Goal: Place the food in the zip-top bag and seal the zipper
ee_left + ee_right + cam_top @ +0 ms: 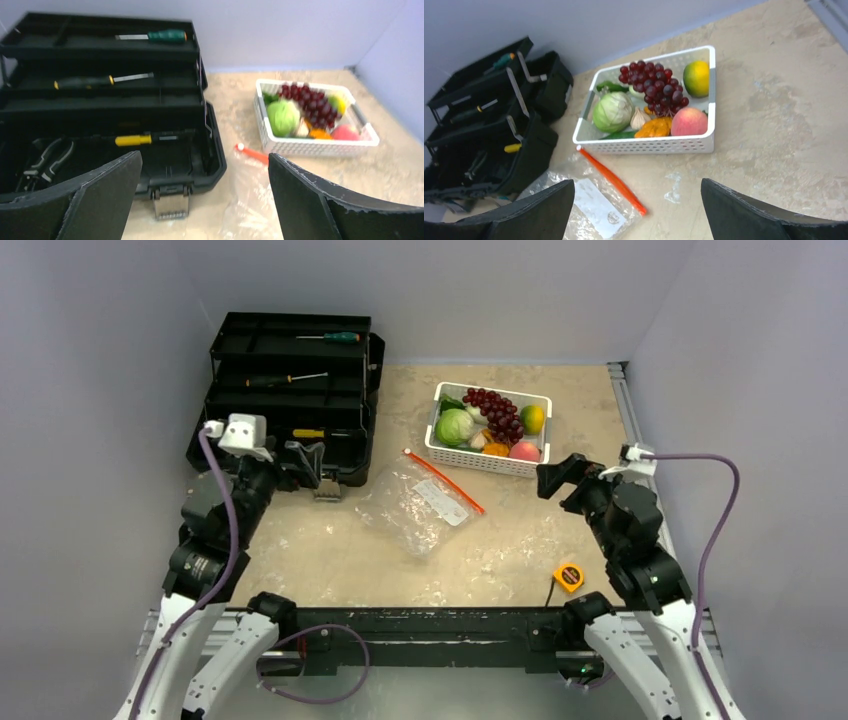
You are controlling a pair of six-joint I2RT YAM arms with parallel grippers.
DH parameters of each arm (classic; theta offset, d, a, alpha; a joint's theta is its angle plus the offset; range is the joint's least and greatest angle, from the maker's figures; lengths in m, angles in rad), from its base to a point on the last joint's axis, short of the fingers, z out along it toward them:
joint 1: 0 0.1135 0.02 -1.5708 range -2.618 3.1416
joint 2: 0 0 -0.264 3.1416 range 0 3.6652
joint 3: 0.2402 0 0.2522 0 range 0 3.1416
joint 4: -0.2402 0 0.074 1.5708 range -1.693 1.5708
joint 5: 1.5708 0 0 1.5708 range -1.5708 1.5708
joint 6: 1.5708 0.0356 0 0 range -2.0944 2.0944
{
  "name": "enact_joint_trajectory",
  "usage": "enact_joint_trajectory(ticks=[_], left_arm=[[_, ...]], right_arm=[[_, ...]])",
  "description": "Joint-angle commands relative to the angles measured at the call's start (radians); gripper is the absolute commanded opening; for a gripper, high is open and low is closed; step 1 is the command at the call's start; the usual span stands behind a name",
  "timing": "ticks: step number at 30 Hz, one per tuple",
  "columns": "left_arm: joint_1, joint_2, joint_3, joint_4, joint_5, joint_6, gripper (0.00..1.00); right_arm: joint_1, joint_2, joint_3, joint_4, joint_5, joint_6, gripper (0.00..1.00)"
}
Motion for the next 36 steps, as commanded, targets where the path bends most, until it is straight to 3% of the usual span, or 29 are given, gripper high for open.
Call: enact_joint_trajectory(ticks=[1, 9, 18, 27, 31, 36], left_arm=[[-0.013, -0.014, -0.060, 0.038, 0.098, 0.059, 0.97], [-0.027, 0.080, -0.041, 0.027, 0.243, 0.046, 0.97], [-0.069, 0.241, 0.036, -0.061, 0.426, 0.069, 0.97], [-0.139, 0.273, 0.042, -0.086, 0.435, 0.117, 0.97], [-0.153, 0.282, 0.043, -0.092, 0.427, 0.123, 0.97], [-0.164, 0.291, 0.045, -0.096, 0.423, 0.129, 0.97]], right_arm=[[0.001, 0.098, -0.053, 0.089, -0.157, -0.024, 0.99], [0.004, 0.419, -0.210, 0.462, -0.561, -0.032, 0.99], [0.014, 0.748, -0.206, 0.587, -0.587, -0.104, 0.99], [0.023, 0.961, -0.157, 0.734, -0.647, -0.081, 0.99], [0.025, 1.077, -0.170, 0.903, -0.738, -0.018, 0.98], [0.090, 1.203, -0.197, 1.176, -0.835, 0.083, 0.86]])
